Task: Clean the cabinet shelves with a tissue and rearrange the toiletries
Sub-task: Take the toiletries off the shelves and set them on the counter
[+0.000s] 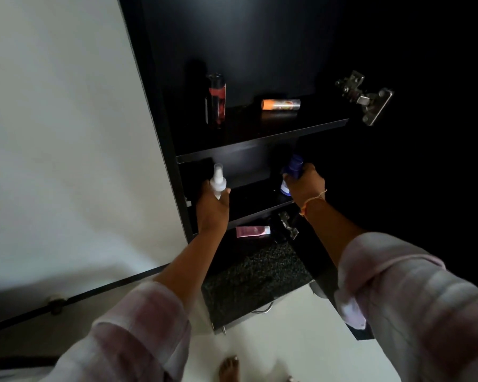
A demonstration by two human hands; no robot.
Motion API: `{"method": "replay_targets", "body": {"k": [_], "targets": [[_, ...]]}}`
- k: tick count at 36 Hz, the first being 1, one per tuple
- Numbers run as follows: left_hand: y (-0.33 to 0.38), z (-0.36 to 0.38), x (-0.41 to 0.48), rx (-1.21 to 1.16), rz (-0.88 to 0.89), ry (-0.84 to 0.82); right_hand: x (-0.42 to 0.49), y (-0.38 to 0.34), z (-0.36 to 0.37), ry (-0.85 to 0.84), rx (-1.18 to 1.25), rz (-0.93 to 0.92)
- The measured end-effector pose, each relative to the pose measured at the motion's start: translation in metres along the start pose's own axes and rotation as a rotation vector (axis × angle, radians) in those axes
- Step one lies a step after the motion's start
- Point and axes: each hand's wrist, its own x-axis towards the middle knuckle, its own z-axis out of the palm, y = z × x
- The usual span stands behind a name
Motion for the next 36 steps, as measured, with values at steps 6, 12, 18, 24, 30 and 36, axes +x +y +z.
{"method": "replay_targets", "body": {"k": [6,12,18,24,30,36], "targets": [[-0.003,-0.004,0.0,-0.011,0.0,-0.02,0.003,-0.002,0.007,0.016,-0.047,-0.043],[-0.004,-0.009,-0.006,-0.023,0.048,-0.029,-0.013,-0.005,0.013,0.007,0.103,-0.129],[0.005,-0.011,-0.034,-0.111,0.155,-0.08,-0.055,0.004,0.015,-0.016,0.271,-0.283],[-0.023,-0.014,-0.088,-0.12,0.122,-0.14,-0.091,0.058,0.026,-0.103,0.159,-0.334],[-0.079,-0.009,-0.12,0.072,-0.091,-0.152,-0.102,0.115,0.05,-0.295,0.059,-0.247],[-0.125,0.007,-0.126,0.202,-0.268,-0.146,-0.103,0.151,0.09,-0.447,-0.038,-0.177]]}}
